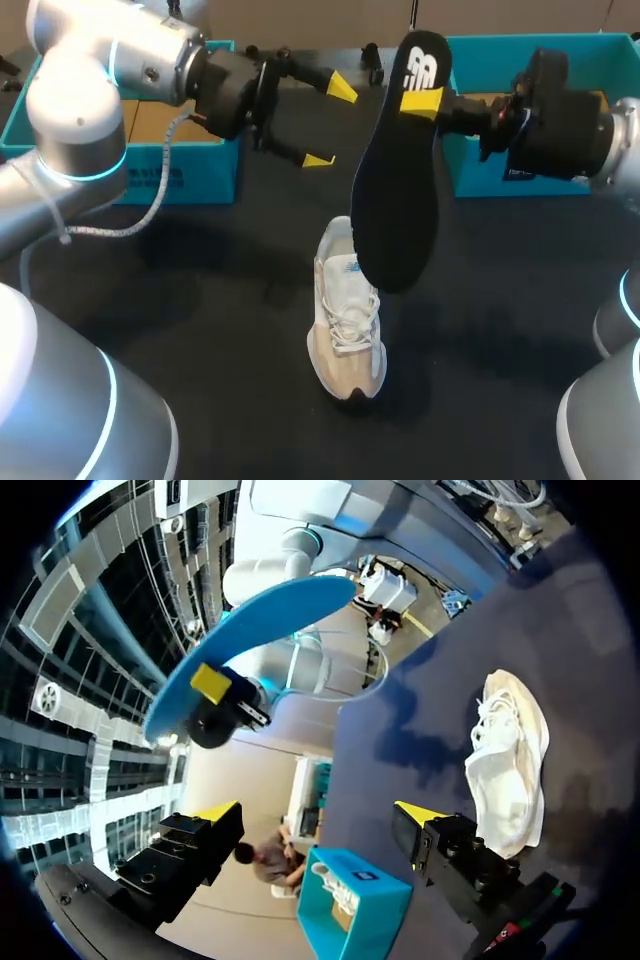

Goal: Take the shoe out of the shoebox, open the shoe tongue, remove and reinsert the insole, then place the shoe into the shoebox

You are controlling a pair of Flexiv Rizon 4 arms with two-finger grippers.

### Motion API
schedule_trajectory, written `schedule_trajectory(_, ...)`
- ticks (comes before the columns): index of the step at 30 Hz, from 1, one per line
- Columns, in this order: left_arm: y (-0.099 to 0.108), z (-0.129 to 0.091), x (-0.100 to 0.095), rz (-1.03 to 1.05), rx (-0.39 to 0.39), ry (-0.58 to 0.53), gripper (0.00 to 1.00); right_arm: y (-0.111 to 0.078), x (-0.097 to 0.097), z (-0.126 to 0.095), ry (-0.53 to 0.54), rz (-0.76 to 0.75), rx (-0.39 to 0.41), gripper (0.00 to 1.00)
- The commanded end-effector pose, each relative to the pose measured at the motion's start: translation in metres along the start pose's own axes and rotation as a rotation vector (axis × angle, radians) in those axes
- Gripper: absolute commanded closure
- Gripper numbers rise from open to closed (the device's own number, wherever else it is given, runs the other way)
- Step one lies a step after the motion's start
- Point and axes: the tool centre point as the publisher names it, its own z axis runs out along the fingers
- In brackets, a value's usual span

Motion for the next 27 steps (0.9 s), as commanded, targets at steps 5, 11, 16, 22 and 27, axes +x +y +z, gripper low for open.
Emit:
schedule_trajectory(5, -0.01, -0.002, 0.007, 0.021, -0.049, -0.061, 0.0, 0.044, -0.036, 0.025, -0.038, 0.181, -0.177, 1.0)
schedule_trajectory(11, -0.011, -0.005, 0.001, 0.04, -0.084, -0.097, 0.0, 0.044, -0.036, 0.025, -0.038, 0.181, -0.177, 1.0)
schedule_trajectory(16, -0.012, -0.006, -0.001, 0.046, -0.105, -0.119, 0.0, 0.044, -0.036, 0.025, -0.038, 0.181, -0.177, 1.0)
schedule_trajectory(22, -0.014, -0.007, -0.002, 0.059, -0.11, -0.137, 0.0, 0.044, -0.036, 0.025, -0.038, 0.181, -0.177, 1.0)
schedule_trajectory(27, -0.012, -0.014, -0.004, 0.08, -0.101, -0.131, 0.0, 0.054, -0.059, 0.03, -0.039, 0.281, -0.219, 1.0)
